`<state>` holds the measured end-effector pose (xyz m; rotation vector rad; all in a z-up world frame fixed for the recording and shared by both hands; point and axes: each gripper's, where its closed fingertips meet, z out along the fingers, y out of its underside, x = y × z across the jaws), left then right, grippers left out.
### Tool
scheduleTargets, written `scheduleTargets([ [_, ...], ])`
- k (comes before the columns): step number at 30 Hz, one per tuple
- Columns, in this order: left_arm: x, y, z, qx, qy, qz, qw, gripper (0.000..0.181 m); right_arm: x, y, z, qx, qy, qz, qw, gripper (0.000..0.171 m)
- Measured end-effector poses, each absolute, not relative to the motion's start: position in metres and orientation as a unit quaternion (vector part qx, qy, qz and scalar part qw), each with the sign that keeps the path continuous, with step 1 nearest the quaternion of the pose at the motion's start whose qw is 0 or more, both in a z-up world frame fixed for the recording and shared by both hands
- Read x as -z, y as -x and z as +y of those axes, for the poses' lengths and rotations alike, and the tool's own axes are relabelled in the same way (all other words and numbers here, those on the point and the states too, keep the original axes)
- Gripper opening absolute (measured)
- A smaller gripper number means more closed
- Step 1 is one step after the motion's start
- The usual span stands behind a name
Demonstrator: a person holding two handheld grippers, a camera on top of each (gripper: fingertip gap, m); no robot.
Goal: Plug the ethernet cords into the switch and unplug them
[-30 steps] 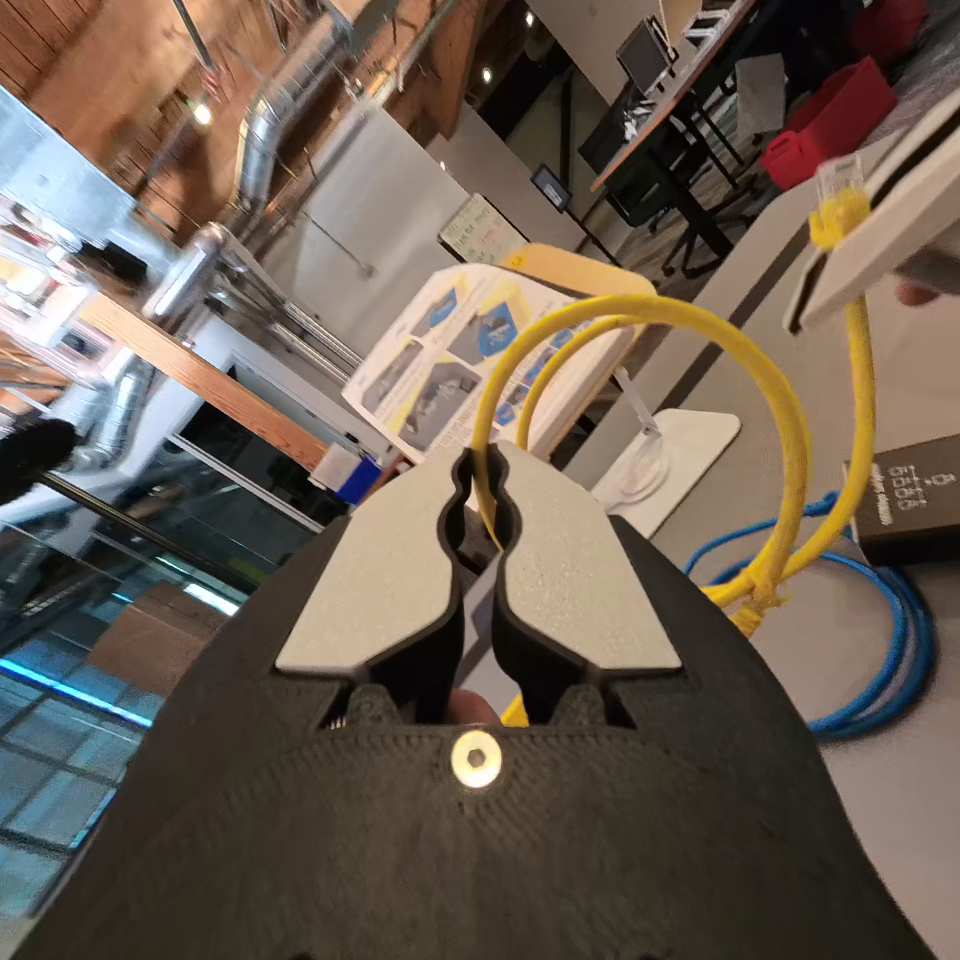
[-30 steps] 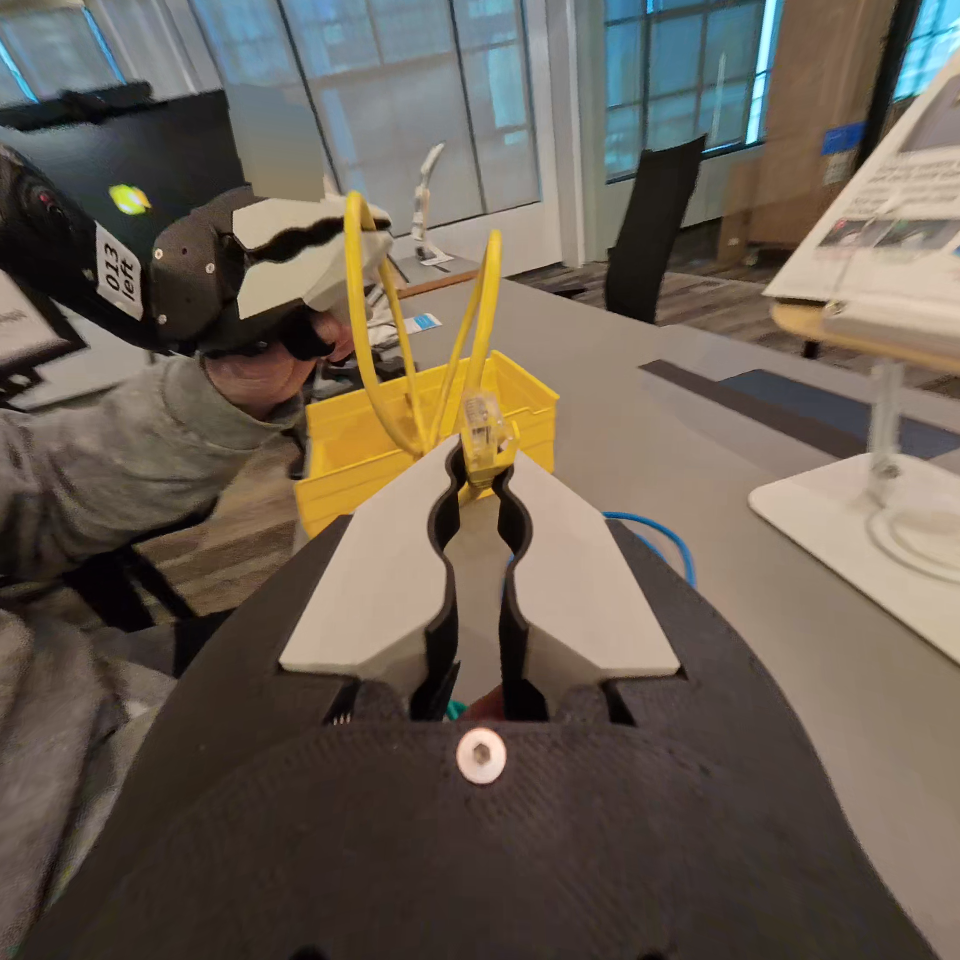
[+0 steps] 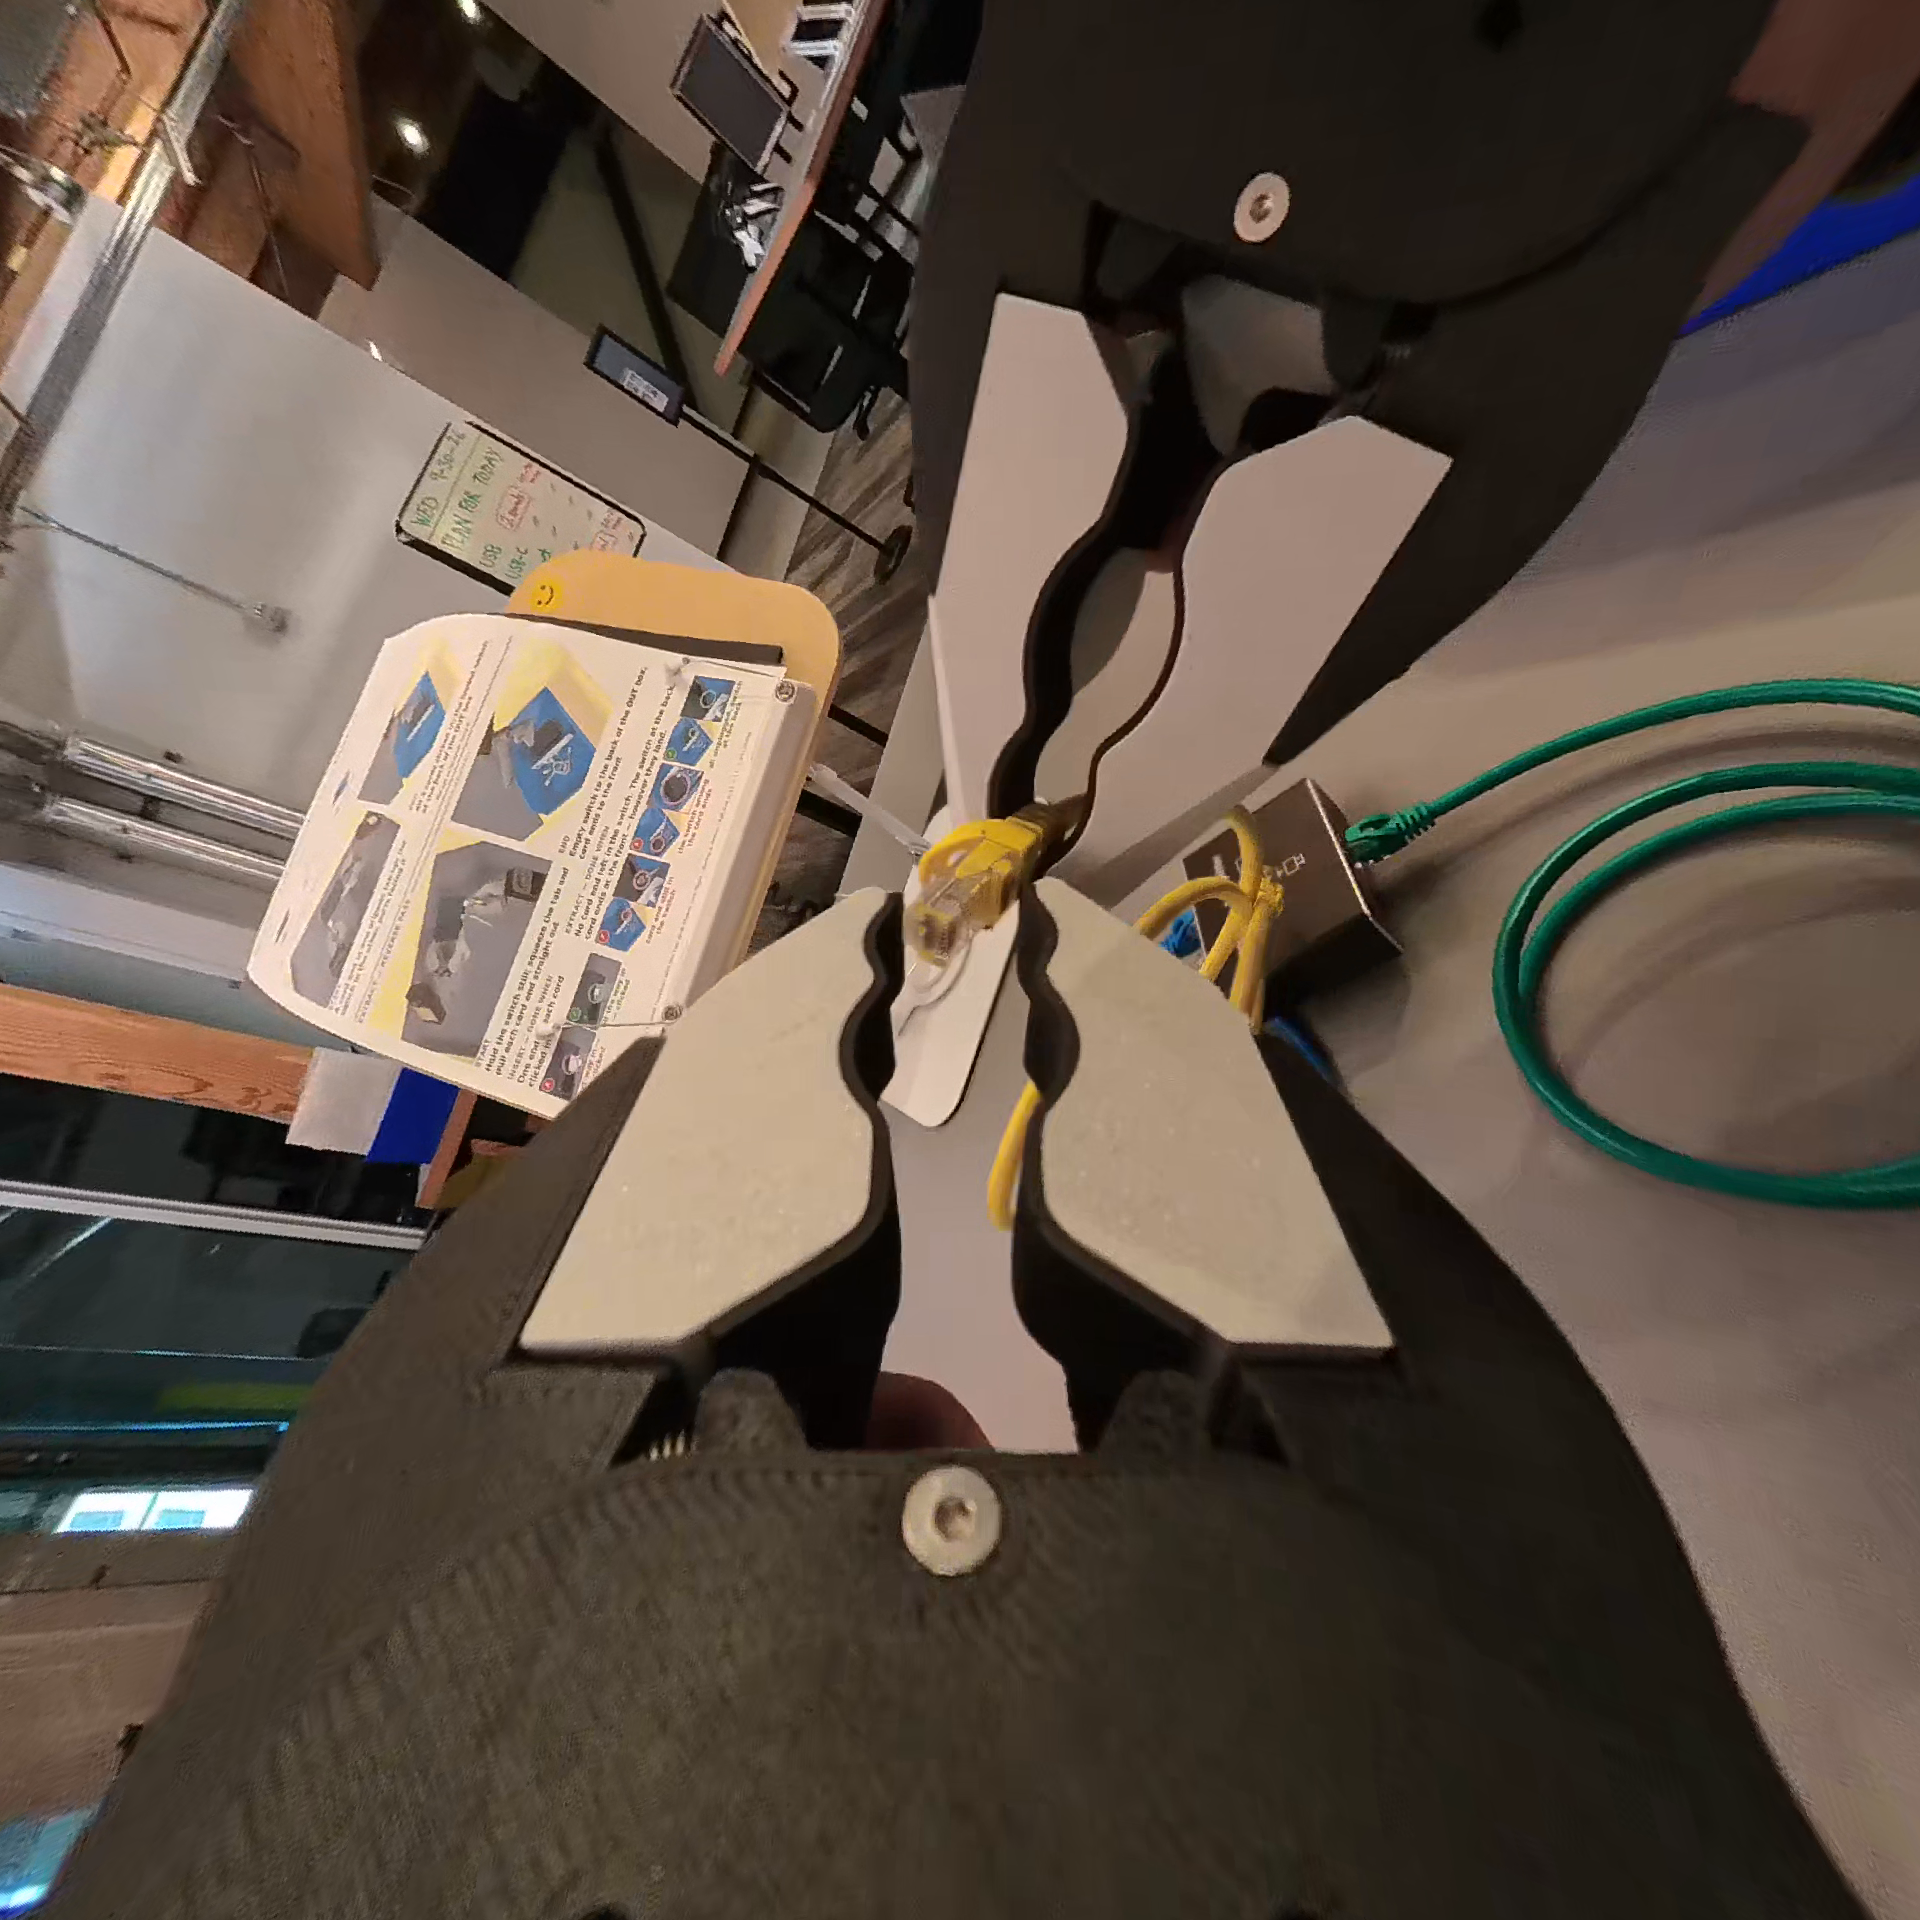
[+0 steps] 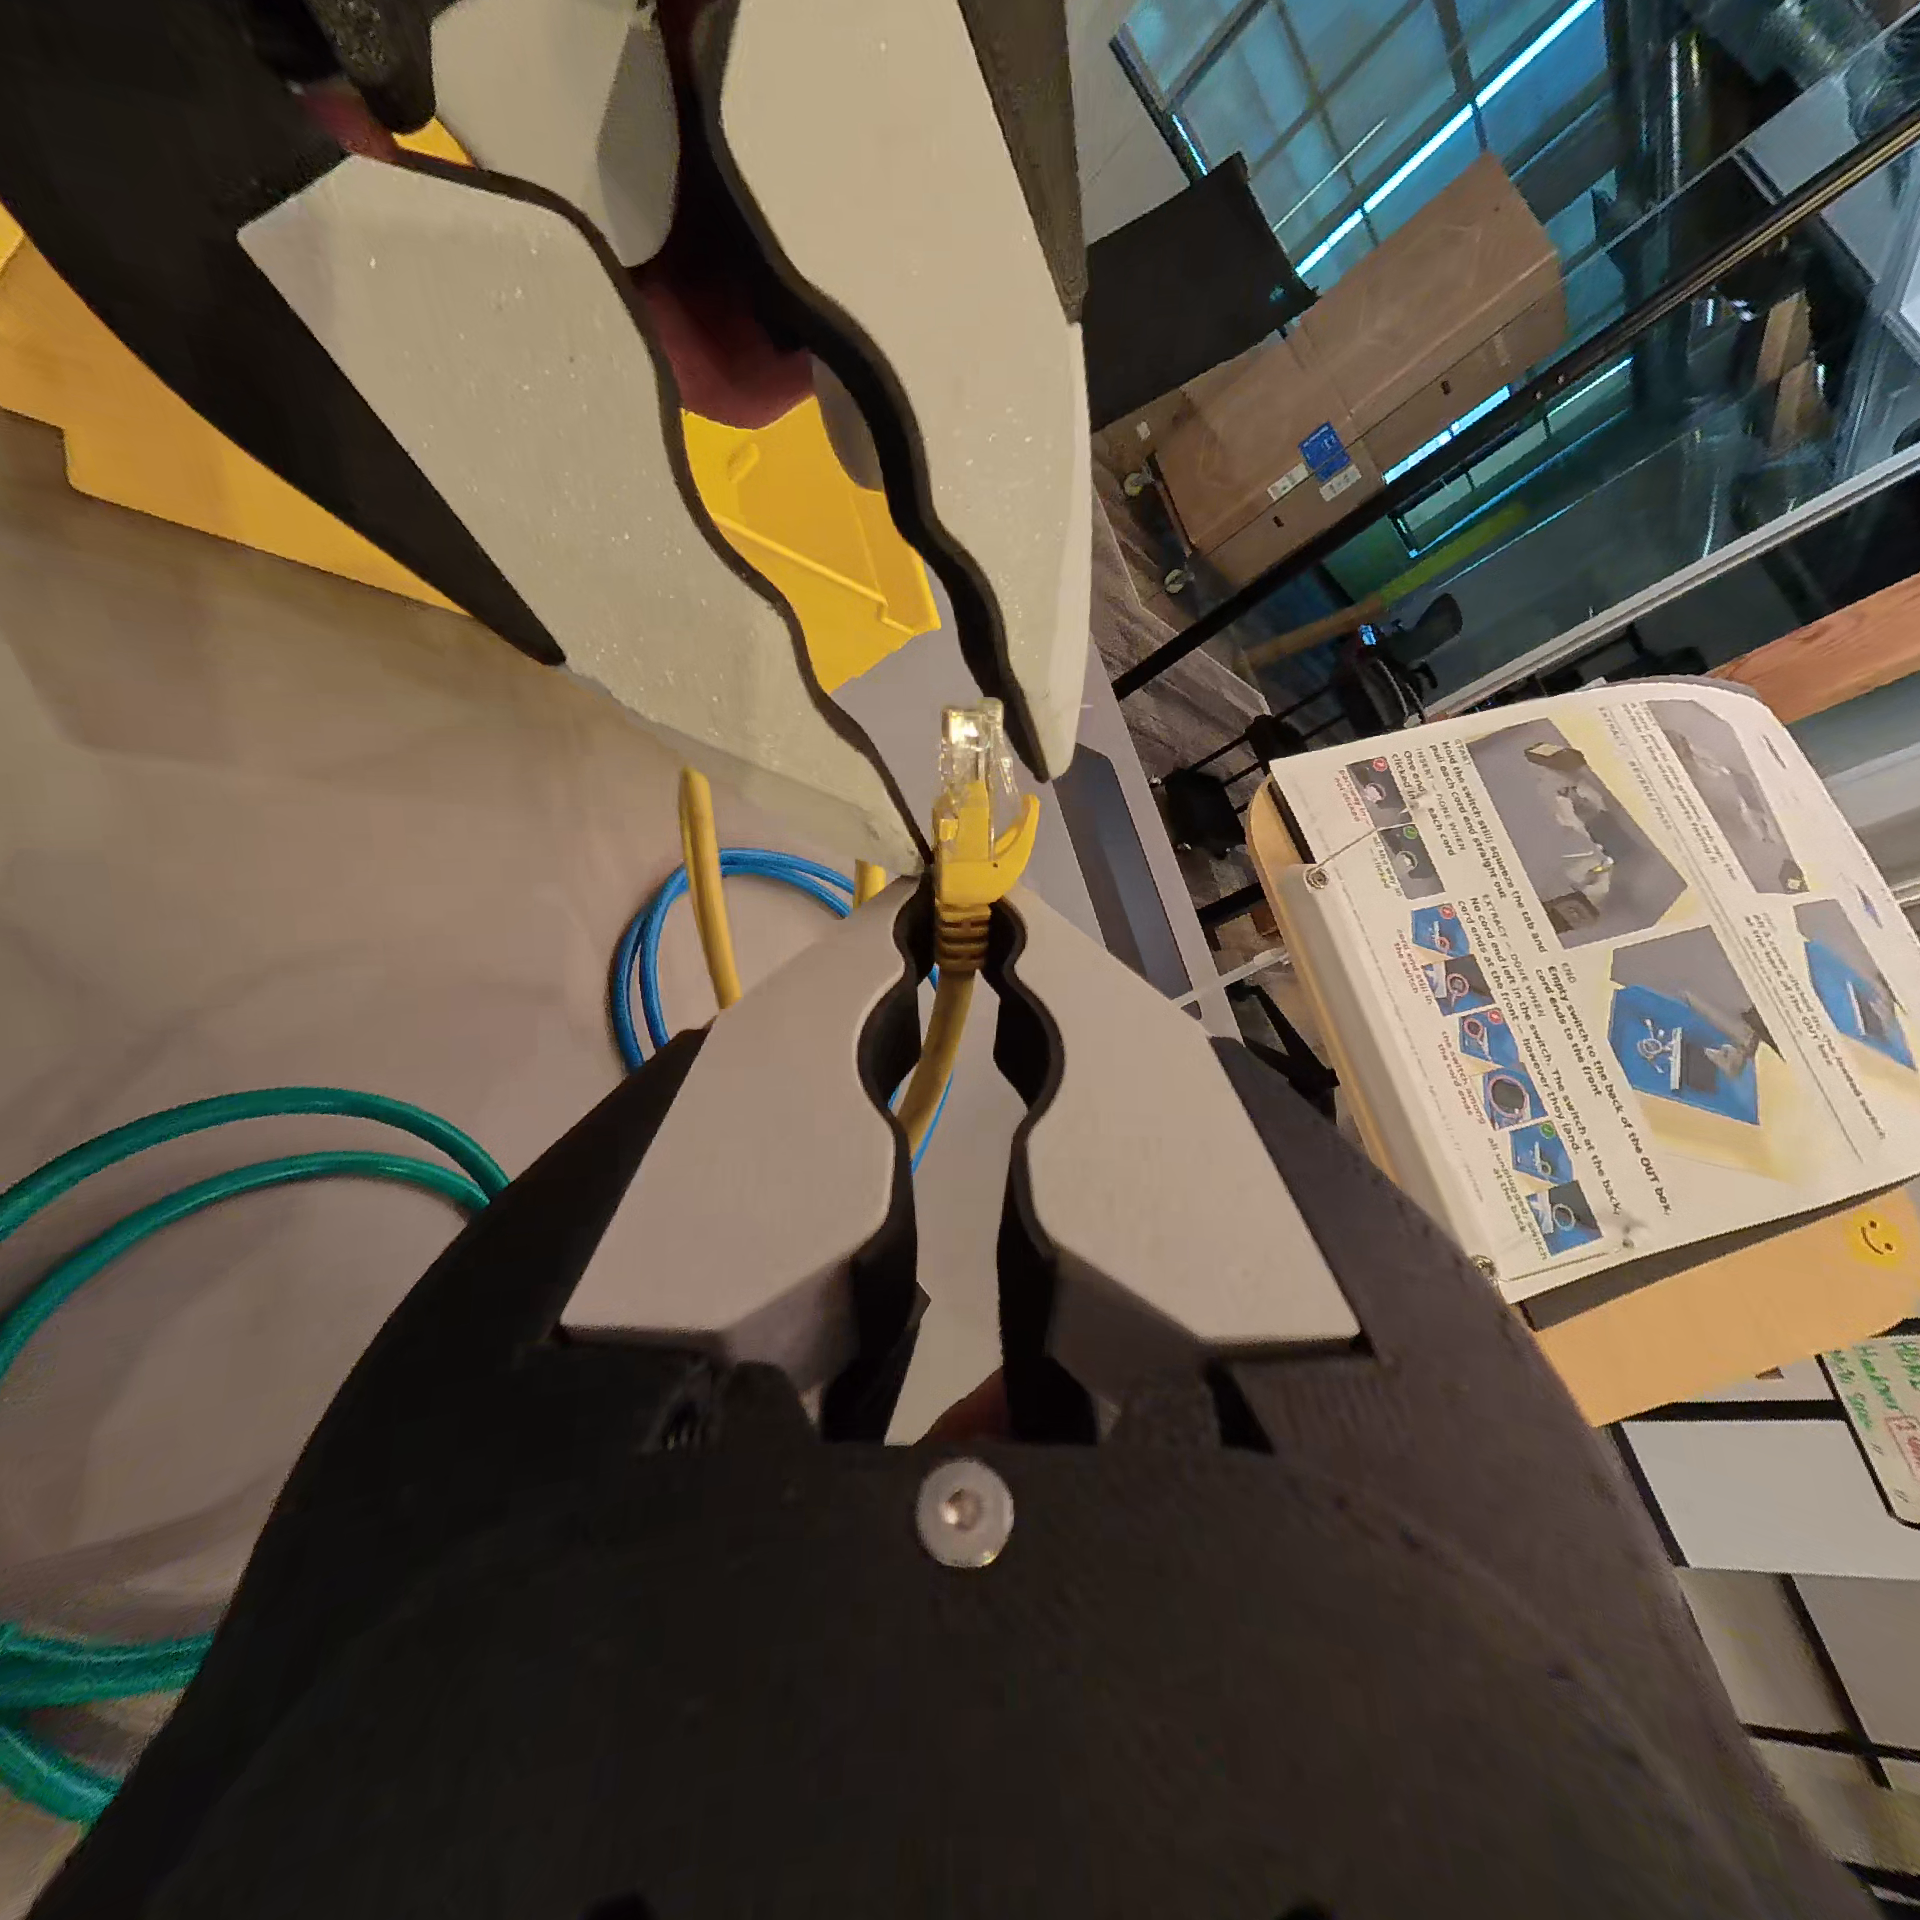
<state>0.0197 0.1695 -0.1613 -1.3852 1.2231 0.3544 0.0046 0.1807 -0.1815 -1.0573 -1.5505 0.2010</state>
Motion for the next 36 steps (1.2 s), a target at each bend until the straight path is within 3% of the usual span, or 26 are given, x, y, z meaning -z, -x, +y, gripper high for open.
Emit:
scheduleTargets([
  [1, 0.161, -0.020, 0.169, -0.152, 0.594, 0.525, 0.590, 0.020, 0.181, -0.005, 0.181, -0.086, 0.452, -0.667, 0.587, 0.004],
  [5, 0.153, -0.018, 0.168, -0.139, 0.594, 0.514, 0.603, 0.030, 0.177, -0.005, 0.177, -0.114, 0.450, -0.660, 0.590, 0.004],
  [8, 0.139, -0.017, 0.161, -0.040, 0.625, 0.475, 0.618, 0.039, 0.168, -0.006, 0.176, -0.158, 0.458, -0.640, 0.596, 0.005],
  [11, 0.133, -0.025, 0.141, 0.104, 0.655, 0.465, 0.587, 0.032, 0.157, -0.010, 0.181, -0.204, 0.474, -0.601, 0.609, 0.004],
  [14, 0.143, -0.051, 0.100, 0.248, 0.659, 0.508, 0.496, 0.022, 0.144, -0.015, 0.188, -0.236, 0.487, -0.562, 0.625, 0.005],
  [17, 0.159, -0.078, 0.087, 0.329, 0.655, 0.497, 0.464, 0.033, 0.133, -0.015, 0.185, -0.282, 0.489, -0.535, 0.629, 0.004],
  [21, 0.194, -0.102, 0.104, 0.427, 0.687, 0.404, 0.427, 0.067, 0.119, -0.015, 0.174, -0.347, 0.481, -0.510, 0.622, 0.004],
  [28, 0.173, -0.098, 0.140, 0.539, 0.632, 0.211, 0.515, 0.068, 0.101, -0.022, 0.164, -0.446, 0.467, -0.475, 0.597, 0.004],
  [36, 0.124, -0.048, 0.157, 0.489, 0.576, 0.135, 0.642, 0.061, 0.089, -0.030, 0.165, -0.515, 0.462, -0.428, 0.581, 0.004],
])
